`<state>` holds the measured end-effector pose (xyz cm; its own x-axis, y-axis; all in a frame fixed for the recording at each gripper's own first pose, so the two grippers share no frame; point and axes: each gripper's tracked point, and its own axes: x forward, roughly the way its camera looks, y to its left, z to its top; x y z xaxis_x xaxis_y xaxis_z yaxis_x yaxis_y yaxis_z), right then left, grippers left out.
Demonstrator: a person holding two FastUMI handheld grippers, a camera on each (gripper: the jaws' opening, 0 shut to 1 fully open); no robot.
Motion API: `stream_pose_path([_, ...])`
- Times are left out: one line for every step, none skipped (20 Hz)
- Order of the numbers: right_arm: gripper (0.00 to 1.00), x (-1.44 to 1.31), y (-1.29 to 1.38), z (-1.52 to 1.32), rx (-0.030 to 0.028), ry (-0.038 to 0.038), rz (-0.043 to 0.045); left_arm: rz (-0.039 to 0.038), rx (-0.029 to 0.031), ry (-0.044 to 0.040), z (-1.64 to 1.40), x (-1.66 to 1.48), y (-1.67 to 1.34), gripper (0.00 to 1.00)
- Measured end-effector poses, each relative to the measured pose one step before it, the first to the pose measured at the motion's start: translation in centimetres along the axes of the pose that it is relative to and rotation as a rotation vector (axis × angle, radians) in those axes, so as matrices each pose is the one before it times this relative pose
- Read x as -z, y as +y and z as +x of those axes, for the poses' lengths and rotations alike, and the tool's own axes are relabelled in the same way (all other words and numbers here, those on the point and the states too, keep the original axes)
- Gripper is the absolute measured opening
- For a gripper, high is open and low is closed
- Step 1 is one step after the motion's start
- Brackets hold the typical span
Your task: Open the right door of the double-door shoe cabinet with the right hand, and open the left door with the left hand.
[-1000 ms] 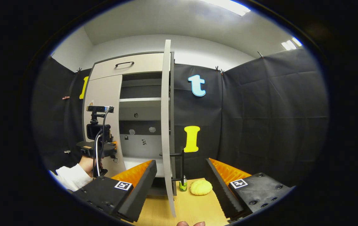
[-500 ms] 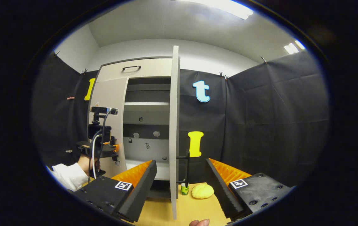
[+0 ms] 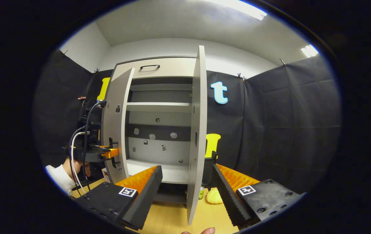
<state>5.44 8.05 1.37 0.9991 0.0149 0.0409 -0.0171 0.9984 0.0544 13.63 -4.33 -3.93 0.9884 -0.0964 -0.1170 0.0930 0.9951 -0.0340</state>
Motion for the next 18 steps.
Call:
stream_pose_path([0.96,-0.215,0.442,0.010,0.00009,-0.00409,-0.00068,-0.00110,-0.00046,-0.00371,-0.939,0.203,0.884,0.20])
stream_pose_path([0.96,-0.211,0.266,-0.081,0.00116,-0.00448,-0.00088,-0.00137,-0.00214,-0.00265,-0.928,0.138,0.826,0.18])
stream_pose_path([0.96,-0.219,0.122,-0.143,0.00376,-0.00571,0.00002,-0.00110,-0.00586,-0.00293,-0.966,0.105,0.788,0.18])
stream_pose_path([0.97,-0.208,0.093,-0.208,0.00079,-0.00474,0.00060,-0.00285,-0.00910,-0.00216,-1.088,0.045,0.850,0.17])
stream_pose_path([0.96,-0.126,0.173,-0.133,0.00365,-0.00493,0.00039,-0.00654,-0.00777,-0.00250,-0.846,0.056,0.974,0.17])
stream_pose_path([0.96,-0.126,0.074,-0.078,0.00137,-0.00355,-0.00048,-0.00295,-0.01091,0.00063,-0.768,0.085,0.909,0.16])
stream_pose_path([0.98,-0.103,0.305,0.005,-0.00040,-0.00087,-0.00209,0.00260,-0.01170,0.00363,-0.668,0.180,1.032,0.16])
stream_pose_path([0.98,-0.169,0.491,0.027,-0.00396,-0.00031,-0.00226,0.00358,-0.01243,0.00054,-0.602,0.026,1.156,0.16])
stream_pose_path([0.98,-0.020,0.376,-0.106,-0.00404,-0.00106,-0.00033,0.00226,-0.00638,0.00324,-0.558,0.137,1.092,0.17])
stream_pose_path([0.98,-0.025,0.442,0.093,-0.00712,-0.00188,0.00203,0.00038,0.00264,0.00078,-0.299,-0.014,0.851,0.15])
stream_pose_path([0.98,0.020,0.471,-0.105,-0.00832,0.00113,0.00419,-0.00216,0.00470,0.00254,-0.317,0.040,0.742,0.15])
stream_pose_path([0.98,0.121,0.843,0.118,-0.01109,0.00296,0.00245,-0.00688,0.00047,-0.00018,-0.227,0.032,0.895,0.14])
stream_pose_path([0.98,0.222,0.599,0.014,-0.00987,0.00566,-0.00258,-0.00374,-0.00249,0.00169,-0.135,0.081,0.797,0.13])
stream_pose_path([0.98,0.100,0.505,-0.042,-0.00804,0.00343,-0.00838,0.00438,-0.00116,-0.00367,-0.202,0.026,0.584,0.13])
stream_pose_path([0.98,0.161,0.379,0.003,-0.00574,0.00283,-0.01158,0.01544,0.00720,0.00264,-0.054,0.081,0.419,0.12])
stream_pose_path([0.98,0.117,0.374,0.044,-0.00569,0.00385,-0.01250,0.02132,0.01065,-0.00397,0.045,-0.073,0.303,0.12])
stream_pose_path([0.98,0.133,0.281,-0.064,-0.00402,0.00236,-0.00987,0.02011,0.01251,0.00213,-0.064,0.084,0.091,0.10])
stream_pose_path([0.98,0.066,0.242,0.039,-0.00167,0.00228,-0.00527,0.01090,0.01127,-0.00057,0.054,-0.022,0.030,0.11])
